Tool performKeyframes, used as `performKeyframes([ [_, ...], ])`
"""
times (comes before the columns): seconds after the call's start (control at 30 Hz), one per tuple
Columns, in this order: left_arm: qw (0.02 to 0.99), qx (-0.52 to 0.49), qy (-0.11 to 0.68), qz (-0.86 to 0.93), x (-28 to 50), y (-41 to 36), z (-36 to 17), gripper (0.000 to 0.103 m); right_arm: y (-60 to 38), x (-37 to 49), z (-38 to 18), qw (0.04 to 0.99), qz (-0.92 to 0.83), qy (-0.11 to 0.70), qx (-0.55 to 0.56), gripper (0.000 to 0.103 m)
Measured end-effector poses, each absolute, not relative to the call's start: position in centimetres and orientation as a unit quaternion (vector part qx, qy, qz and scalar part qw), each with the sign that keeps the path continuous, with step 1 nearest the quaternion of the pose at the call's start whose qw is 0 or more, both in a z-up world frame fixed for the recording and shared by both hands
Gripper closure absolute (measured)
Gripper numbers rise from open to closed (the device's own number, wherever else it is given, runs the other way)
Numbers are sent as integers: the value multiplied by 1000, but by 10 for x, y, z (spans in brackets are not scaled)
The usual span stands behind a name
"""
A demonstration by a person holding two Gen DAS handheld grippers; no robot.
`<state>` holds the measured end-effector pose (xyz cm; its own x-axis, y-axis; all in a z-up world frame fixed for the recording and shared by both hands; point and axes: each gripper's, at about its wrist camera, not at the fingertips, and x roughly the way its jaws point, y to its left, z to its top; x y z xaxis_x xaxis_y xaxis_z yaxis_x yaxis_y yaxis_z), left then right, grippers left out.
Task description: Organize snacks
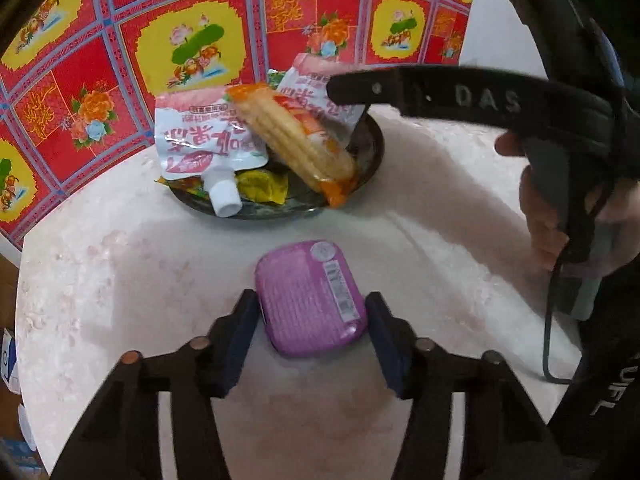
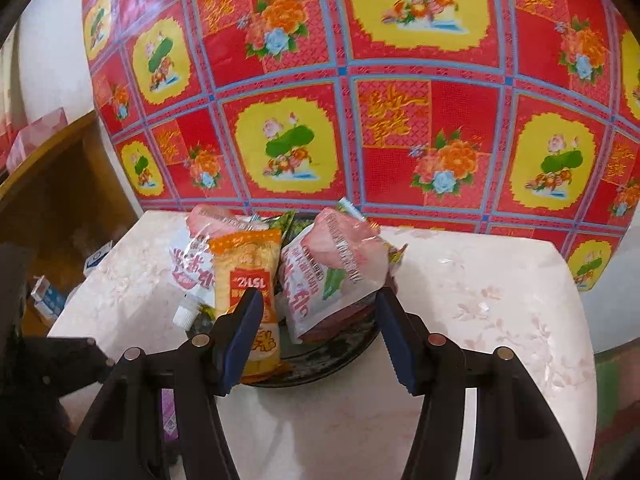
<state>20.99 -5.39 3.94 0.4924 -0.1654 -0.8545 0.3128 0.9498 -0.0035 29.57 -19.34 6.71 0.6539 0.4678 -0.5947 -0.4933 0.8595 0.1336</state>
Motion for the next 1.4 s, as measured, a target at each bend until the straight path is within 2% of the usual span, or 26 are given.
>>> performKeyframes([
  [0.17,896,71,423,-112,207,-48,71,49,-204,296,74,913,261,314,7,43],
  [0.3,907,96,404,-73,229,-46,79,49,-208,296,77,914,260,312,15,43],
  [0.5,908,101,401,-69,258,-49,65,49,-211,298,75,912,256,319,23,43],
  [0.83,916,107,379,-76,264,-57,44,48,-210,302,68,910,244,335,24,43],
  [0.93,922,84,367,-91,261,-50,49,47,-210,301,68,911,242,334,22,43],
  [1.03,933,55,340,-101,255,-42,63,38,-210,302,69,912,242,331,22,43],
  [1.27,939,34,332,-87,250,-30,75,38,-210,303,69,913,238,331,20,43],
  [1.4,938,55,334,-72,245,-35,77,38,-209,308,65,891,278,357,49,43],
])
